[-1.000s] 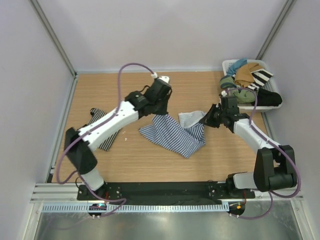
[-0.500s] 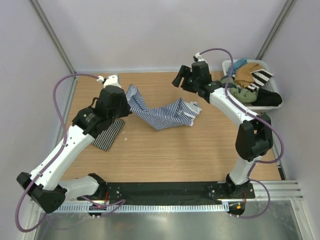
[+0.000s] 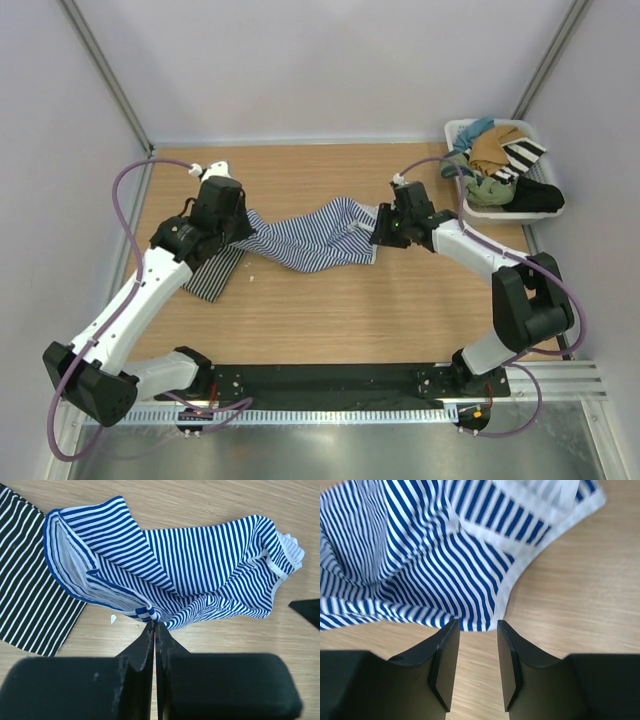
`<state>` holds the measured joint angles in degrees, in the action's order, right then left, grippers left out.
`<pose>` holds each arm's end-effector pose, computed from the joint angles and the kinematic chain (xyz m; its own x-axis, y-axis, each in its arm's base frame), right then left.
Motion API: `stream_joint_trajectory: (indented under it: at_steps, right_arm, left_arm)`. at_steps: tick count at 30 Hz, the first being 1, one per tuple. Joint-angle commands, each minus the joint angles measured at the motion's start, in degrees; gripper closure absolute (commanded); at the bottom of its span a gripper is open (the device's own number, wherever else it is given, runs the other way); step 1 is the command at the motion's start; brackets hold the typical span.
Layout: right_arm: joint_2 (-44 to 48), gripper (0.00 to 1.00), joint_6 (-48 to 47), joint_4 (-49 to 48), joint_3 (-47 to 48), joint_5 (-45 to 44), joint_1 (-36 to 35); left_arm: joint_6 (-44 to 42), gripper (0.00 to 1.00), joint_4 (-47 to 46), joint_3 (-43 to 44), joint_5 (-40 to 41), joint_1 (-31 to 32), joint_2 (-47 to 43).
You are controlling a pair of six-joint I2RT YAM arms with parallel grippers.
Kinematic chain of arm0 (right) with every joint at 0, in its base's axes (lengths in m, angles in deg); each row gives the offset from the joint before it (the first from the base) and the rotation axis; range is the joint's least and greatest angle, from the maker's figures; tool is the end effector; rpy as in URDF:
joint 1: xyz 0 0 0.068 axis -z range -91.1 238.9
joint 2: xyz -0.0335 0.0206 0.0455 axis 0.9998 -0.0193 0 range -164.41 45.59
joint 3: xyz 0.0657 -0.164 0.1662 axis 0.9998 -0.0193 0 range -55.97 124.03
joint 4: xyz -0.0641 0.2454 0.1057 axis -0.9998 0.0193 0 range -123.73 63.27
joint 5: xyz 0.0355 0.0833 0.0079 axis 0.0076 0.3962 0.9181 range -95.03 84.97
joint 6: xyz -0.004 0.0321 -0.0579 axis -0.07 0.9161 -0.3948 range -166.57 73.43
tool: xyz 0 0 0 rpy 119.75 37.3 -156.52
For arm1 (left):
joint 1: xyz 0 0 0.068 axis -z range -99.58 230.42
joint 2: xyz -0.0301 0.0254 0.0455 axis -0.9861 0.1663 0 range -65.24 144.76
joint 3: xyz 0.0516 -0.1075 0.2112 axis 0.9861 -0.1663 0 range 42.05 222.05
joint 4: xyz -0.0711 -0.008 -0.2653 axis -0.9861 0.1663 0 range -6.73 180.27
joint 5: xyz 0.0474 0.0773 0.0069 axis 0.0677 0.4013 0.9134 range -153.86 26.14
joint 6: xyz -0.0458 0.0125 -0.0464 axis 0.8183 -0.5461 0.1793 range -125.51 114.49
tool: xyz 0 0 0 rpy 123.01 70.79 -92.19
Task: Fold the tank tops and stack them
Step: Flatten the tank top out
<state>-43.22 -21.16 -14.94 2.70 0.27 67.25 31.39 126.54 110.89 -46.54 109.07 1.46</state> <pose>0.3258 0.1345 0.1726 -0.8148 0.1363 -0.5636 -0.0821 0.9351 0.3449 0.2519 -0.1197 0.3151 -0.6181 -0.3155 -0.7200 -0.1381 0.9452 -0.2957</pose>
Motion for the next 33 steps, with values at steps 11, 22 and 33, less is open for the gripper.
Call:
stream_joint_trajectory:
  at_steps: [11, 22, 33]
  right_arm:
    - [-4.4, 0.49, 6.3, -13.9, -10.0, 7.4, -0.1]
    - [-12.1, 0.82, 8.6, -17.8, -7.8, 9.4, -0.1]
    - [-0.7, 0.99, 2.7, 0.8, 6.7, -1.7, 1.3]
  left_arm:
    - [-0.1, 1.0, -1.3, 0.1, -1.4, -1.0, 0.0]
    - [-0.2, 1.0, -0.6, -0.3, -1.1, -1.4, -0.4]
    - [1.0, 1.0, -3.3, 2.3, -4.3, -6.8, 4.6]
